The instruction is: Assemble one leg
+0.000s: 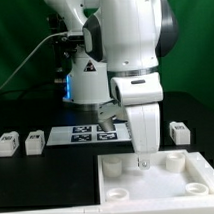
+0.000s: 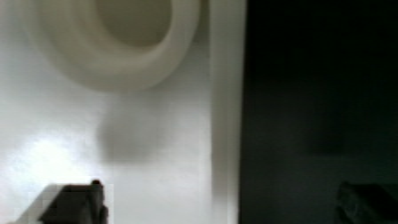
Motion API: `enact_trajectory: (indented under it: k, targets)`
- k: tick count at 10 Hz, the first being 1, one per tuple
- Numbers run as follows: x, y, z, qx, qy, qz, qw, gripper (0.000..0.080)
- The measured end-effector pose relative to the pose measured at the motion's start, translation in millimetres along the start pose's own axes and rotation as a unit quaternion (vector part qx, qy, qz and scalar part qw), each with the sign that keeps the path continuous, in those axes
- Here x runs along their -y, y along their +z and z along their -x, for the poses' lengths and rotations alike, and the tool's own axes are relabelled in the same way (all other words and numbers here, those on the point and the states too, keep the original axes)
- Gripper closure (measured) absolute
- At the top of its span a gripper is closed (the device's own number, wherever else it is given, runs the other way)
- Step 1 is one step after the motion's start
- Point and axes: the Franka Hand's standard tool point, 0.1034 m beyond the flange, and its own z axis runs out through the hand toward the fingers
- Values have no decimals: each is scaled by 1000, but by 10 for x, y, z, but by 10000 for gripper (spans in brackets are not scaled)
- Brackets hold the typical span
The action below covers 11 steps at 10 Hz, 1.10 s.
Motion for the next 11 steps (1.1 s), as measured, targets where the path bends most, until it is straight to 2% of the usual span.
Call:
enact_trajectory:
  k: [2,4,5,6,8,10,11]
  targets:
    - [38,-39,24,2,11,0,1000,151]
    - [105,-175,-47,4,49,4,999,151]
    - [147,-247,-120,7,91,-1,996,151]
    - [201,-301,-208,16,149,-15,989,151]
    - [258,-329,-513,13,232,-13,973,151]
    - [258,-343,-876,5,374,-12,927,151]
    - [227,-338,-968,-1,431,-15,902,151]
